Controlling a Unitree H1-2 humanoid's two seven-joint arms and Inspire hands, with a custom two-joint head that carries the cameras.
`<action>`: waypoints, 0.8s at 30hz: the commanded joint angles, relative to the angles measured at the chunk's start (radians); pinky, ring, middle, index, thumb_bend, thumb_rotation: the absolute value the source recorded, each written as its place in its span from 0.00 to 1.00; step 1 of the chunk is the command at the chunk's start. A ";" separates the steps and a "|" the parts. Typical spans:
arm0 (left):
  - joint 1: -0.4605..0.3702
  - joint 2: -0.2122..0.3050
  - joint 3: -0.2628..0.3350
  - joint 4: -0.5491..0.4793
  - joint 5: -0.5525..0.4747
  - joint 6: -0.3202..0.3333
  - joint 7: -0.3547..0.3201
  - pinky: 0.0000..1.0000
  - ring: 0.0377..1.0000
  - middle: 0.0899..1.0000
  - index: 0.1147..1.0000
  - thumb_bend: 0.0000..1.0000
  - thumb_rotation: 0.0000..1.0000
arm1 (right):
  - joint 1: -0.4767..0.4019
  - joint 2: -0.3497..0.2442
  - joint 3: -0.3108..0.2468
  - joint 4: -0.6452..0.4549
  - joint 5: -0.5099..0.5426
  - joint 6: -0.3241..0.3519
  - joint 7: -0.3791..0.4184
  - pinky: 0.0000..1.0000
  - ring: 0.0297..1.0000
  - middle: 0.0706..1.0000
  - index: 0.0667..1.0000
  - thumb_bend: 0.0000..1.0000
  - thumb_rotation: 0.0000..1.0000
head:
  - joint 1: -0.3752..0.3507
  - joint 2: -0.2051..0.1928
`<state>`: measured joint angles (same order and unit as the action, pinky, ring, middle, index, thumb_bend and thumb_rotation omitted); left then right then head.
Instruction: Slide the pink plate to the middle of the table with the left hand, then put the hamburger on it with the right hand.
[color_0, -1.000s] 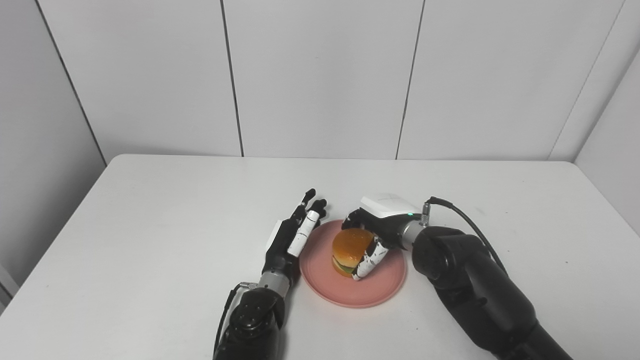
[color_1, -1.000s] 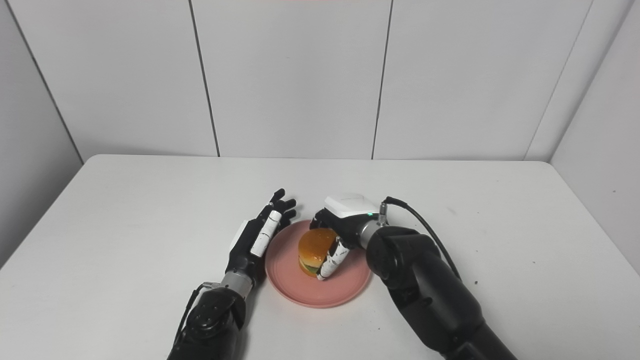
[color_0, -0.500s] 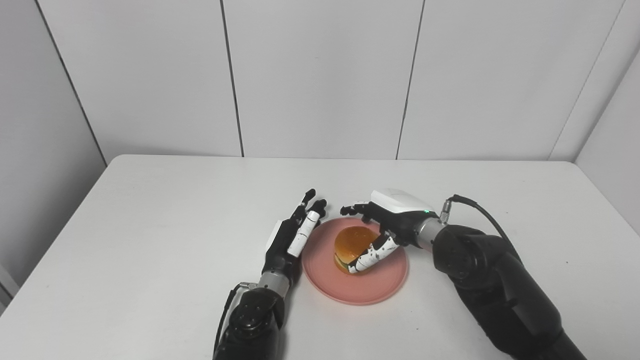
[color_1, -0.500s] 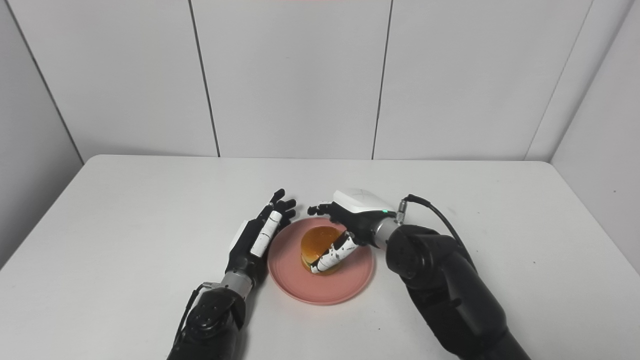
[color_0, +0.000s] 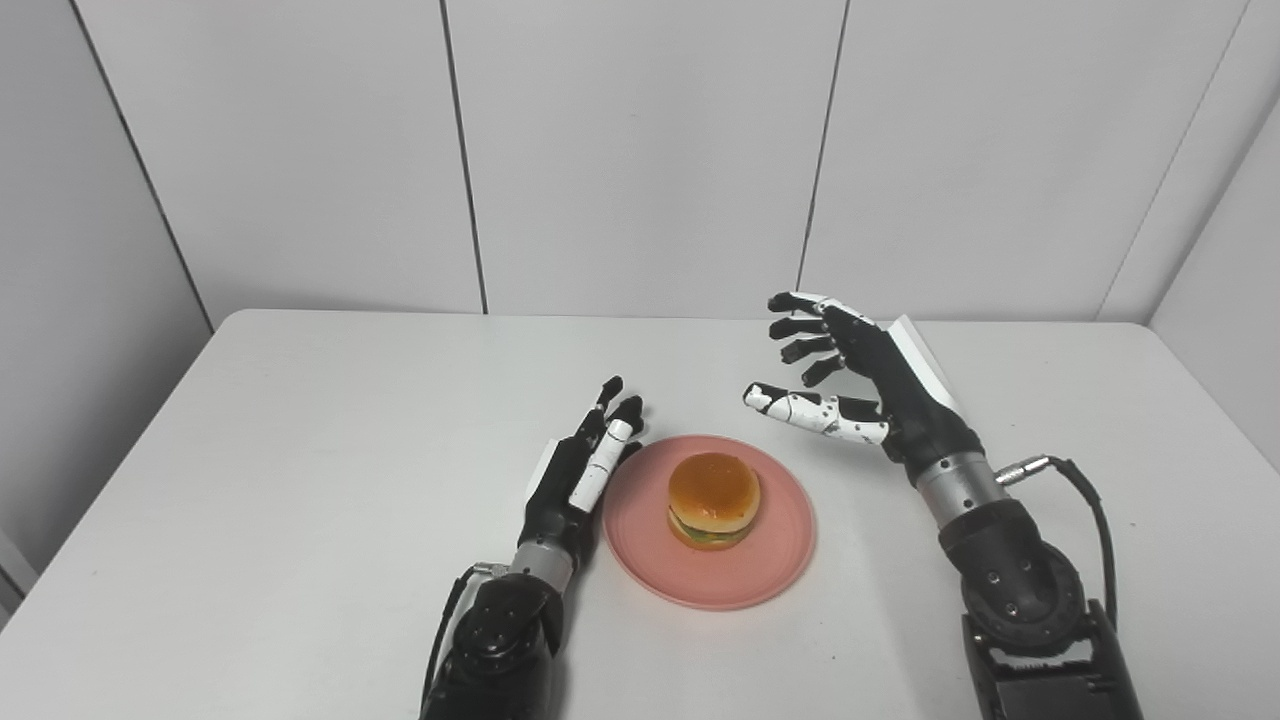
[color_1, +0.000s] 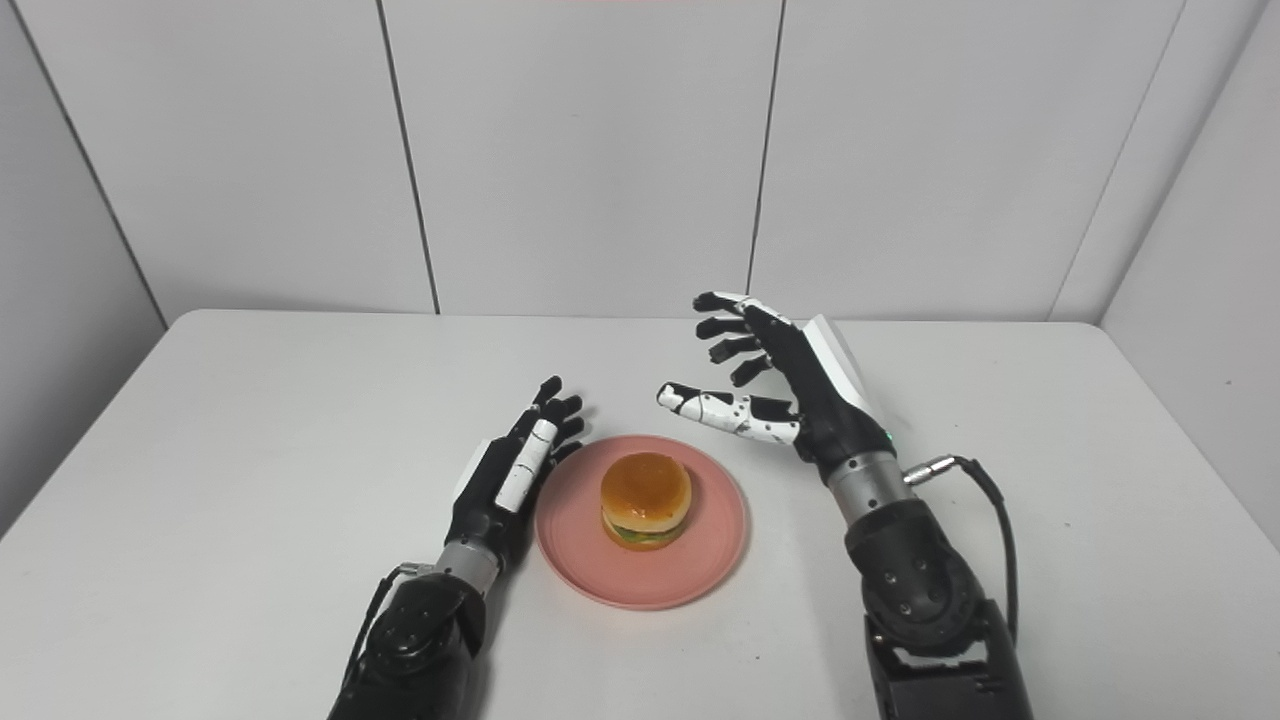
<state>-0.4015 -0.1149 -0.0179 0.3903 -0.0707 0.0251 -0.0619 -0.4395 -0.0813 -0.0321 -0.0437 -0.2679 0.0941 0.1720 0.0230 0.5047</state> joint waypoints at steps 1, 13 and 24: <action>-0.003 0.008 0.019 -0.021 -0.008 -0.009 0.018 0.89 0.95 0.94 0.95 0.91 0.81 | -0.021 0.051 -0.071 0.027 0.168 -0.109 -0.061 0.58 0.66 0.71 0.75 0.85 0.71 | 0.002 0.000; 0.014 0.014 0.060 -0.042 0.083 -0.164 0.158 0.89 0.96 0.95 0.90 0.90 0.80 | 0.010 0.142 -0.232 0.288 0.528 -0.284 -0.113 0.78 0.79 0.83 0.83 0.82 0.82 | 0.001 0.007; 0.057 -0.013 0.082 -0.056 0.114 -0.211 0.254 0.93 0.95 0.95 0.93 0.84 0.80 | 0.058 0.128 -0.197 0.326 0.532 -0.335 -0.117 0.78 0.80 0.82 0.83 0.82 0.77 | 0.000 0.022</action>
<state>-0.3384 -0.1192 0.0675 0.3543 0.0257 -0.1439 0.1739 -0.3704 0.0516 -0.2365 0.2979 0.2649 -0.1964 0.0523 0.0215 0.5261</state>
